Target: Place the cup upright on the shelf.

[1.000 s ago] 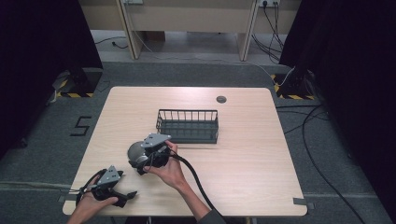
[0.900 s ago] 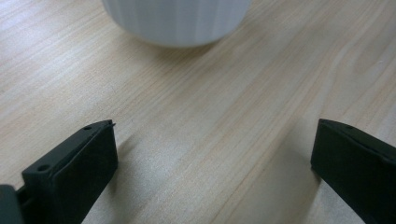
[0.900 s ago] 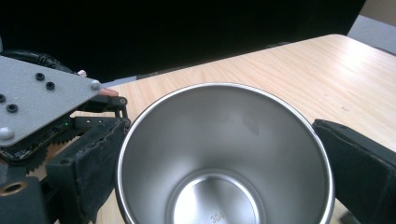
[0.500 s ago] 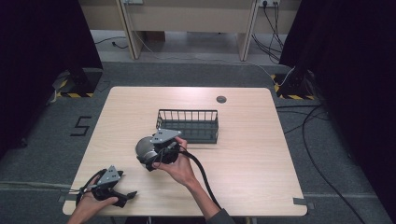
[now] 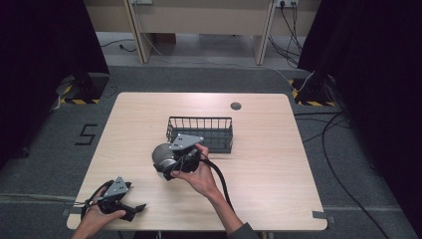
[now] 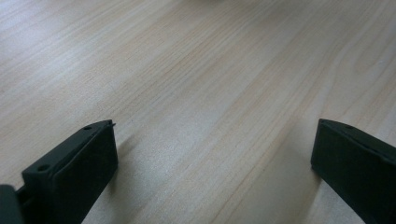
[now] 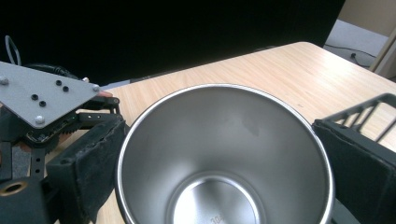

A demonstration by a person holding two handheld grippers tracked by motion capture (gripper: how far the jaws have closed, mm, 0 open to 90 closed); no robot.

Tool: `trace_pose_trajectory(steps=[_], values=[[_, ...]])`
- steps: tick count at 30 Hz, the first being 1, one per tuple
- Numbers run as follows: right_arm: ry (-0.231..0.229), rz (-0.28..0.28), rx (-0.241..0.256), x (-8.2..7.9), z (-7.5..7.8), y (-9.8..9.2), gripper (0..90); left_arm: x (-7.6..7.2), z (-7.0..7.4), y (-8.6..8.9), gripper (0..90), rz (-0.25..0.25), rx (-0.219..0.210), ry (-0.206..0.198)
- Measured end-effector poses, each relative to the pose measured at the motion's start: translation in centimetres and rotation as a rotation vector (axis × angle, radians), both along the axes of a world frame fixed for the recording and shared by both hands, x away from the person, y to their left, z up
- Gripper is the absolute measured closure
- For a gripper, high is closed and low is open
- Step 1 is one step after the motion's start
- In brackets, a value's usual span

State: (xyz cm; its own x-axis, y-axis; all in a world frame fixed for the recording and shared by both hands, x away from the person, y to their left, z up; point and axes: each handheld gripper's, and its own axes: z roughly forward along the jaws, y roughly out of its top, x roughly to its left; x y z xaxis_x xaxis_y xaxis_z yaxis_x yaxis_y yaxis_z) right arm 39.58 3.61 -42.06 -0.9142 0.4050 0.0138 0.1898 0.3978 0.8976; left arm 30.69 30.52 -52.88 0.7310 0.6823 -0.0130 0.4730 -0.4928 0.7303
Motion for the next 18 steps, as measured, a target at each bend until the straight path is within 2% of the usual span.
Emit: trace_pose_trajectory(steps=[4, 12, 14, 18], values=[[-0.002, 0.002, -0.015, 0.1, 0.6, -0.9, 6.1, 0.0, 0.0, 0.0, 0.0, 0.001, -0.003, 0.0], [0.006, 0.002, -0.002, 0.3, 1.9, -2.5, 6.1, 0.0, 0.0, 0.0, 0.0, 0.001, -0.002, 0.0], [-0.004, -0.004, -0.013, 0.5, 2.6, -3.2, 6.1, 0.0, 0.0, 0.0, 0.0, 0.001, -0.004, 0.0], [0.005, -0.005, -0.022, 0.8, 3.1, -3.8, 6.1, 0.0, 0.0, 0.0, 0.0, 0.0, -0.003, 0.0]])
